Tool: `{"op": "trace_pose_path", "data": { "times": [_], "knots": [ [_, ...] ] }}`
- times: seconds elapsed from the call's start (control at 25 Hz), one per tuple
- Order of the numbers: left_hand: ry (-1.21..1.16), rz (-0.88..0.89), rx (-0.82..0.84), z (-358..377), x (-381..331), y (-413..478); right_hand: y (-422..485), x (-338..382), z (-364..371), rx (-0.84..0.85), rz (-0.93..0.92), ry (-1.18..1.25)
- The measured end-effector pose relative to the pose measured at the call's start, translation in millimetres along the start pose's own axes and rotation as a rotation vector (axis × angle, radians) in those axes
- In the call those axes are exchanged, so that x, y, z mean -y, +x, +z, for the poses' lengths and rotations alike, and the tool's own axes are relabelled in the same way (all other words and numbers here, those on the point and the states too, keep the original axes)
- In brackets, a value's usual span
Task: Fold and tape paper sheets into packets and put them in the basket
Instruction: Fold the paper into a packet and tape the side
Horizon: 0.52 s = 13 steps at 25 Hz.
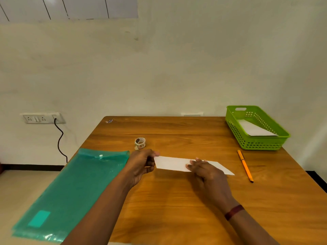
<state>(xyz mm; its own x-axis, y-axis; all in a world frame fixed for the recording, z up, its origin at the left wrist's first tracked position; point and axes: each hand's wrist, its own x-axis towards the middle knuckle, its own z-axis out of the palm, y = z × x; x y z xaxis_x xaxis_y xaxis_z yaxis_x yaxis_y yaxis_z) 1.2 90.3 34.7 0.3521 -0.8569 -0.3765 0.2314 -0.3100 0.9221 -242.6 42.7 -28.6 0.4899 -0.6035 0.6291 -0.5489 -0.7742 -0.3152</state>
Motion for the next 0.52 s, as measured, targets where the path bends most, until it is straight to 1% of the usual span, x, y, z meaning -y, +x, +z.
{"op": "trace_pose_path", "data": {
  "times": [0.12,0.2,0.36,0.44,0.52],
  "knots": [
    [0.139,-0.028,-0.073,-7.1,21.6,6.8,-13.3,4.0,14.8,0.135,0.041,-0.075],
    [0.240,0.009,-0.115,-10.6,32.8,10.1,-17.0,5.3,19.8,0.237,0.069,-0.113],
    [0.508,0.132,-0.297,-11.8,48.1,19.1,-17.4,10.8,24.8,0.526,0.157,-0.146],
    [0.684,0.234,-0.351,-10.8,52.2,21.5,-17.4,14.1,25.9,0.606,0.166,-0.187],
    [0.942,0.349,-0.375,-9.3,56.9,20.7,-17.5,16.5,26.1,0.629,0.167,-0.218]
  ]
}}
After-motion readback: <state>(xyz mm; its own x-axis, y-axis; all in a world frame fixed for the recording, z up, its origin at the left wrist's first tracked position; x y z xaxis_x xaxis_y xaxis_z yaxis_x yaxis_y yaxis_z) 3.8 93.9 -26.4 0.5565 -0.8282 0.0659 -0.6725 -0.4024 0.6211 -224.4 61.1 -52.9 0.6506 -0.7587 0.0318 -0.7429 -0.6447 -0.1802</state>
